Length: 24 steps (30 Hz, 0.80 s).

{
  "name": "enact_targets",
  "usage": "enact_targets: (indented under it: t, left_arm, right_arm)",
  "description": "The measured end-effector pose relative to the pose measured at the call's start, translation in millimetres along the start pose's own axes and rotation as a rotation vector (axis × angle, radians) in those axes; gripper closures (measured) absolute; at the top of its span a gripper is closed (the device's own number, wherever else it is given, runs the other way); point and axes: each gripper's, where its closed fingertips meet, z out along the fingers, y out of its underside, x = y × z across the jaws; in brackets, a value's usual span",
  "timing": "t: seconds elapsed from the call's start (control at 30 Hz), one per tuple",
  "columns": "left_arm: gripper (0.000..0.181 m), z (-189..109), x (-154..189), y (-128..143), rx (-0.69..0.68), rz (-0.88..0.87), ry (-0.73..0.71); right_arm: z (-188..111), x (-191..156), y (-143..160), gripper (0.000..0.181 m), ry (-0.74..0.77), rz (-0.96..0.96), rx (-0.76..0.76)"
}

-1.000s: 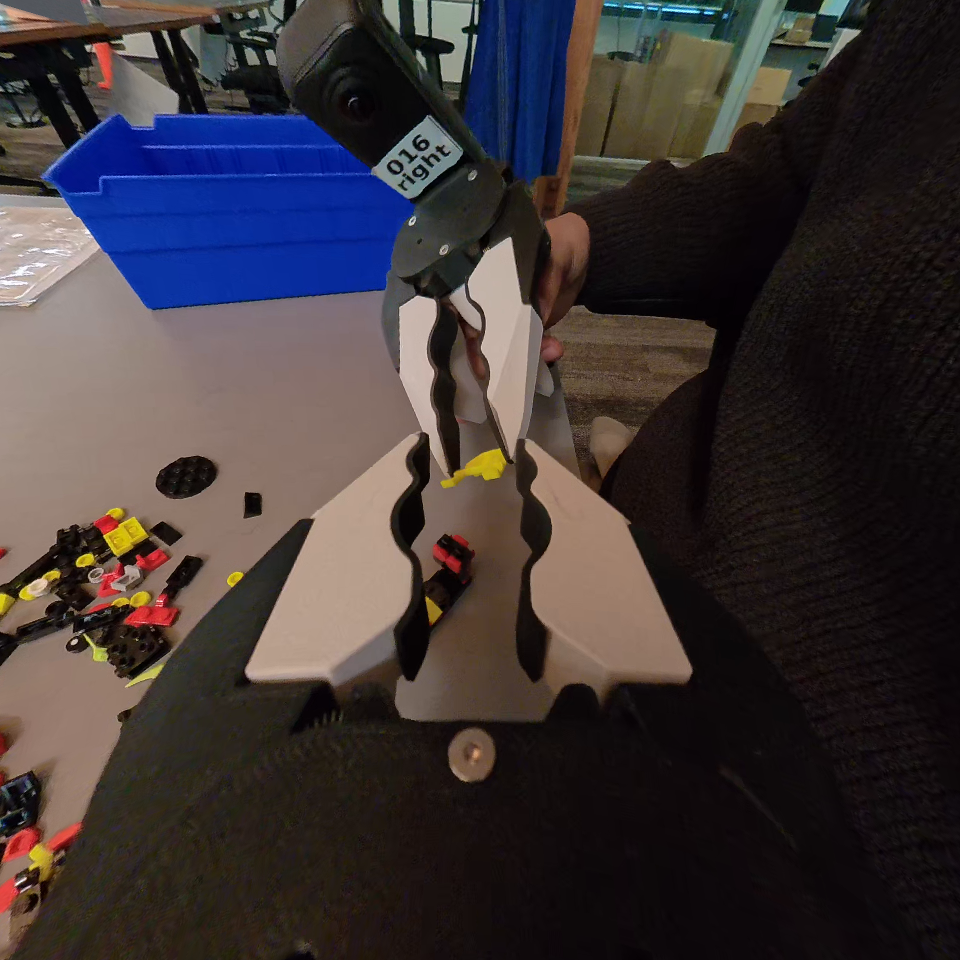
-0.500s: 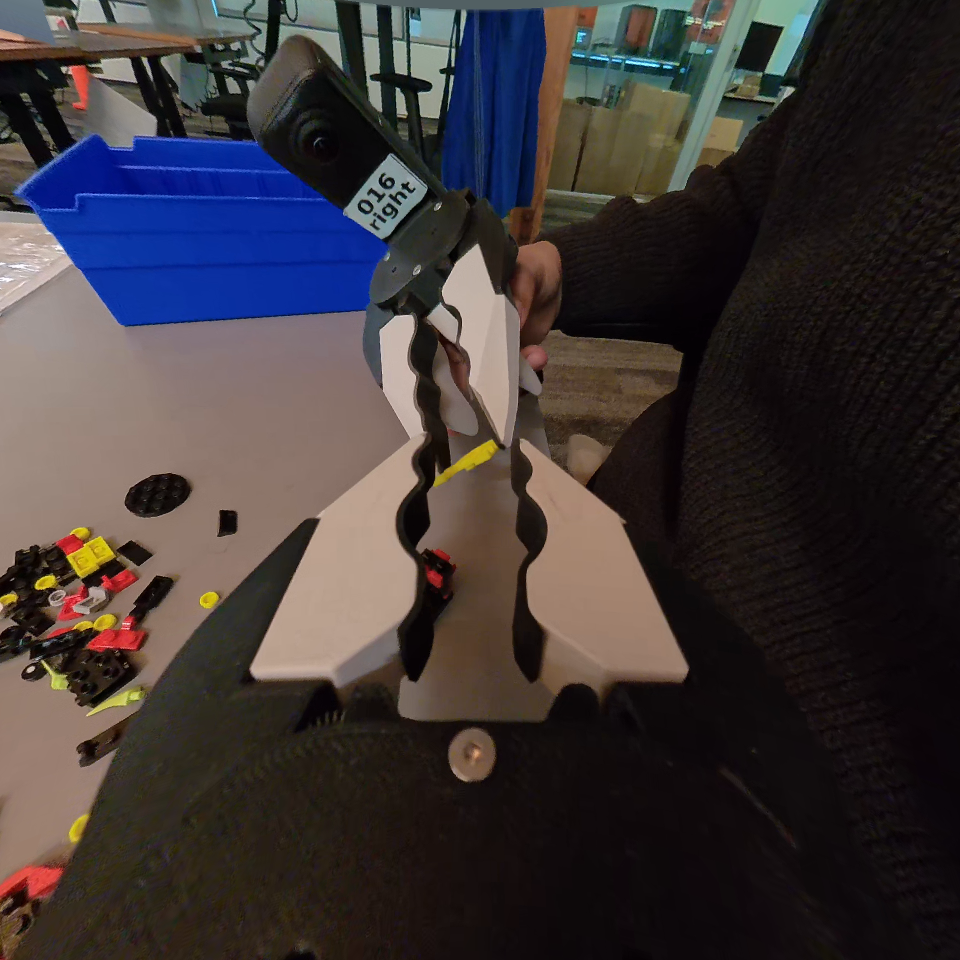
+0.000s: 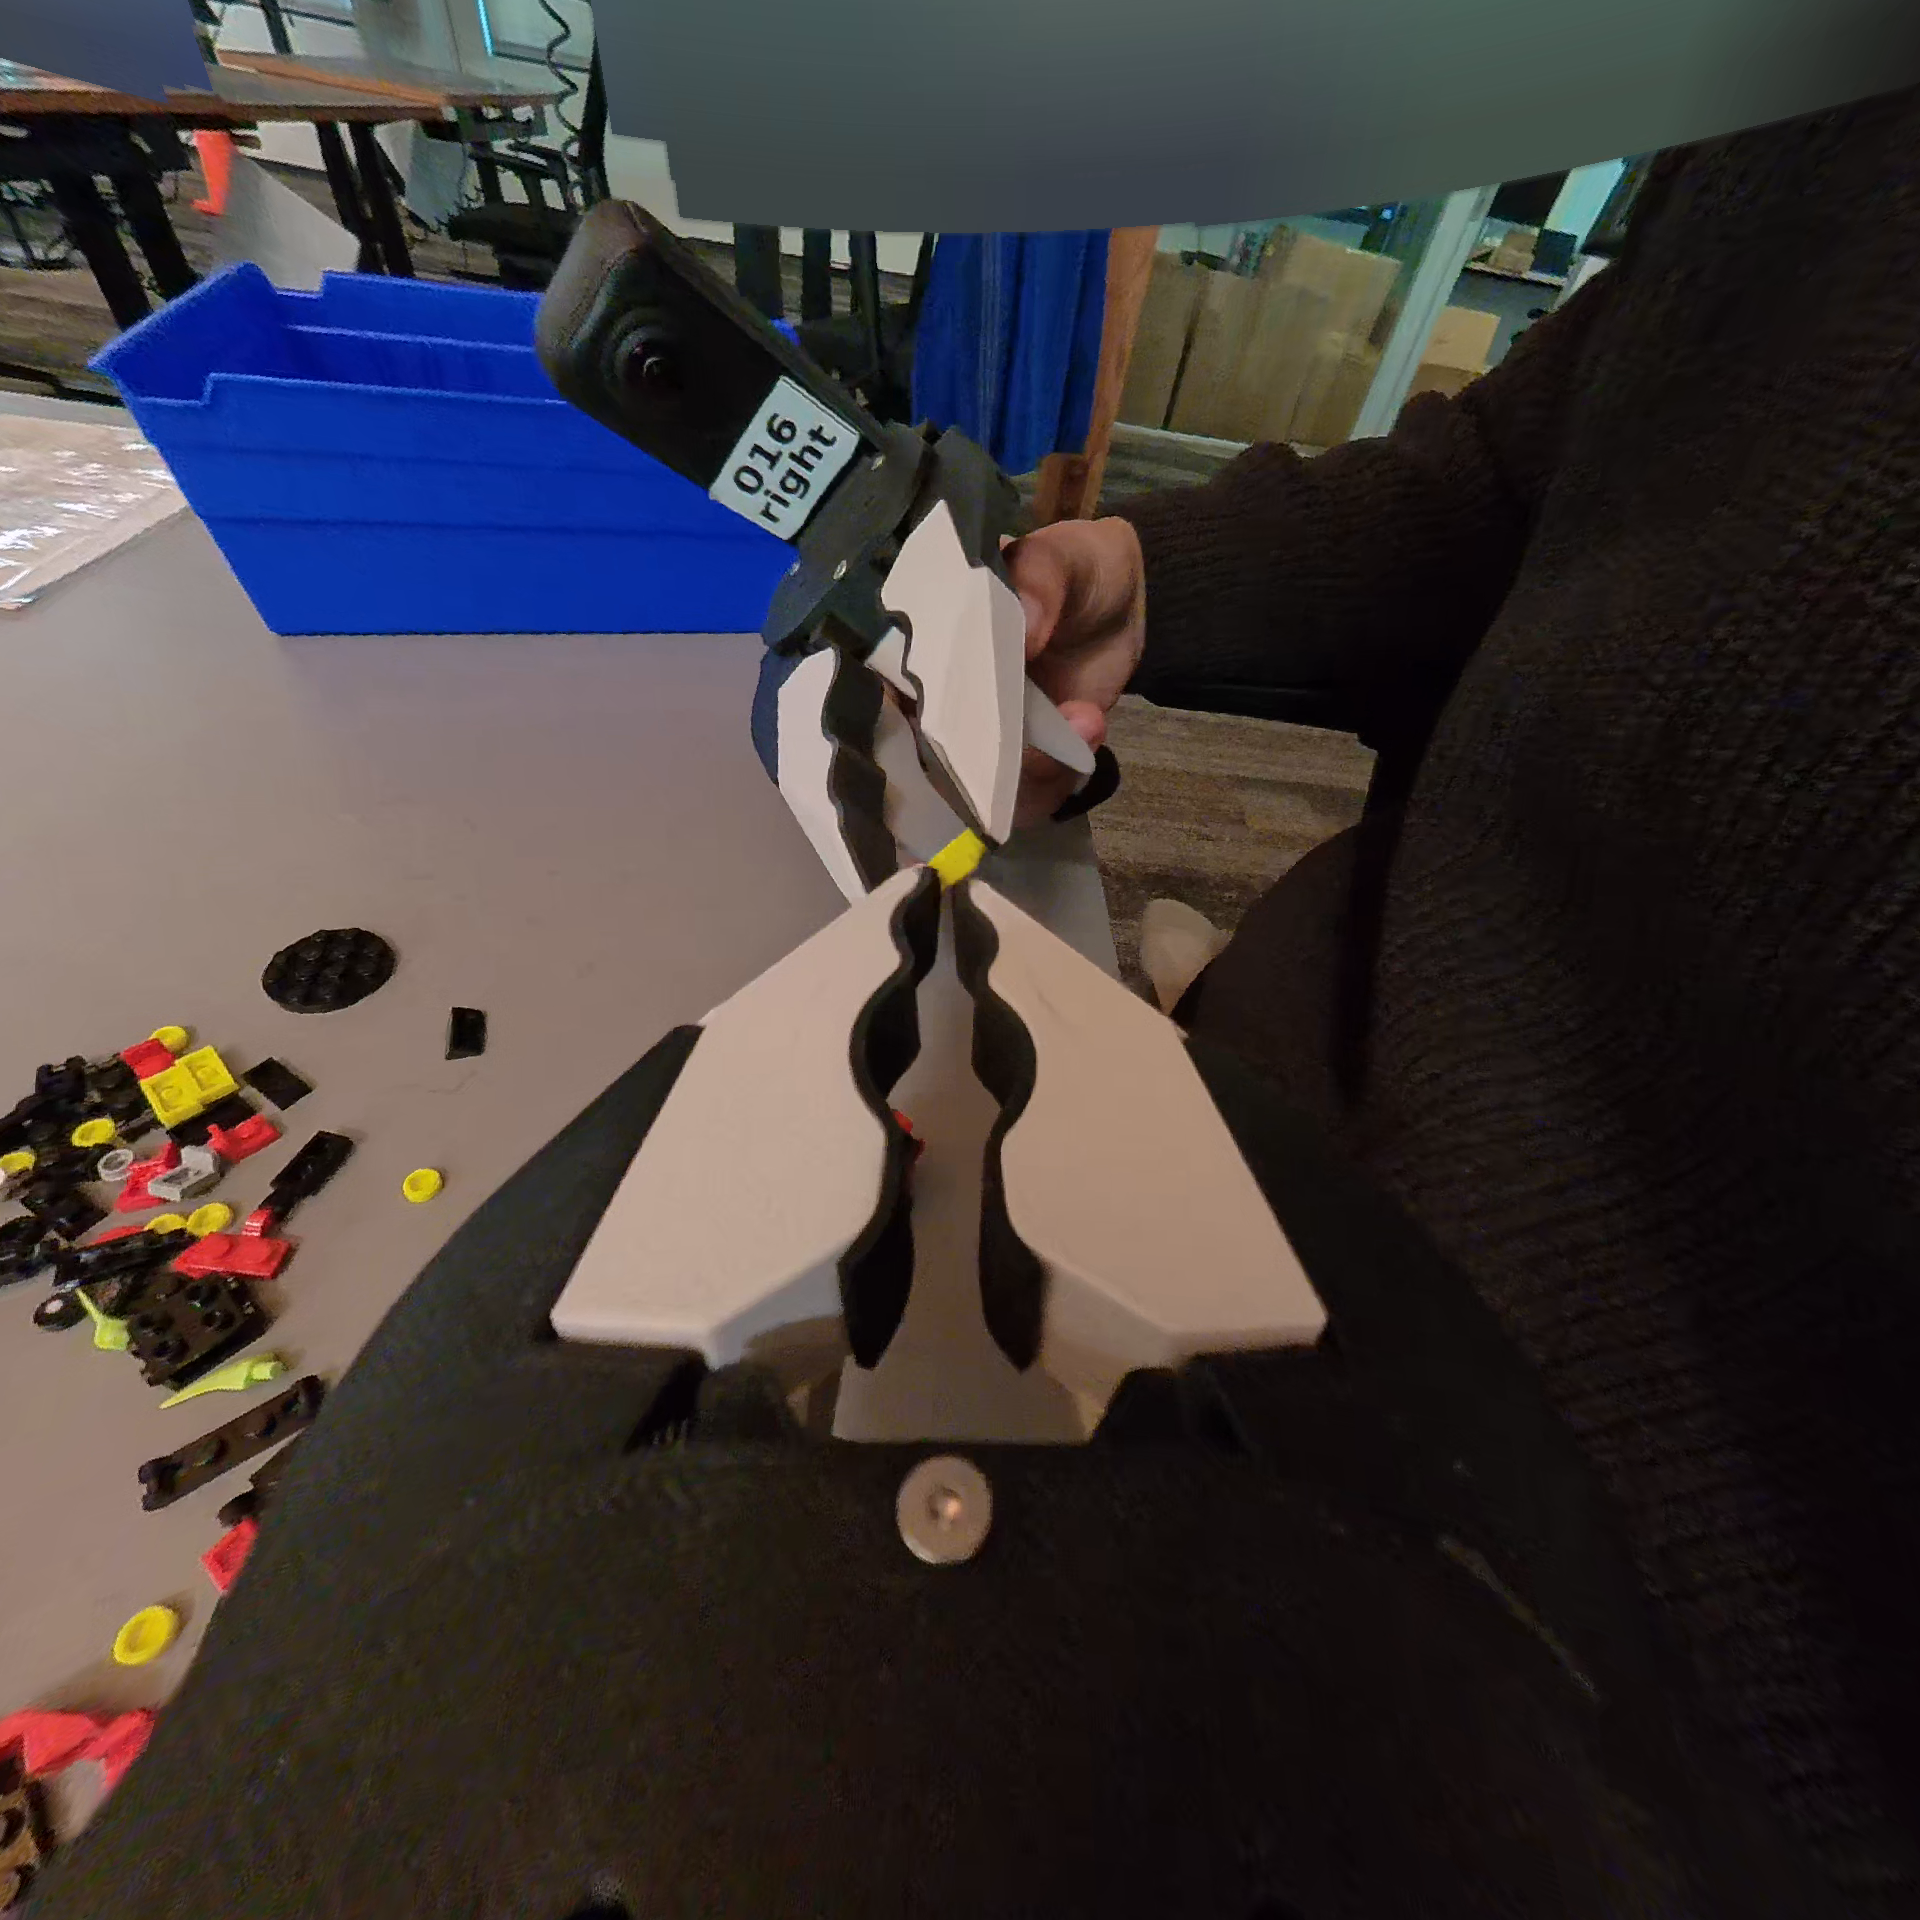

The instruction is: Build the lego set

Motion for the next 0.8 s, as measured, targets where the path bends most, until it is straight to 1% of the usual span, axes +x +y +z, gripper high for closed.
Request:
enact_targets:
  t: [0.13,0.3,0.43,0.57,0.67,0.8]
  left_arm:
    - [0.181,0,-5,-3,0.019,-0.046,-0.012]
    - [0.181,1,-7,0,0.007,-0.070,-0.019]
    - [0.181,2,-11,1,0.002,-0.095,-0.028]
    - [0.181,1,-15,1,0.013,-0.158,-0.027]
    - [0.181,2,-21,5,-0.003,-0.183,-0.050]
    - [0.181,-1,-31,9,-0.021,-0.179,-0.100]
  right_arm:
    - [-3,1,-7,0.158,-0.011,0.029,0.040]
    - [-5,3,-8,0.161,-0.001,0.032,0.048]
    - [-7,6,-9,0.159,0.035,-0.002,0.047]
    - [-8,9,-9,0.159,0.070,-0.038,0.039]
    - [-9,17,-7,0.159,0.155,-0.122,0.003]
    - [-23,36,-7,0.159,0.366,-0.327,-0.058]
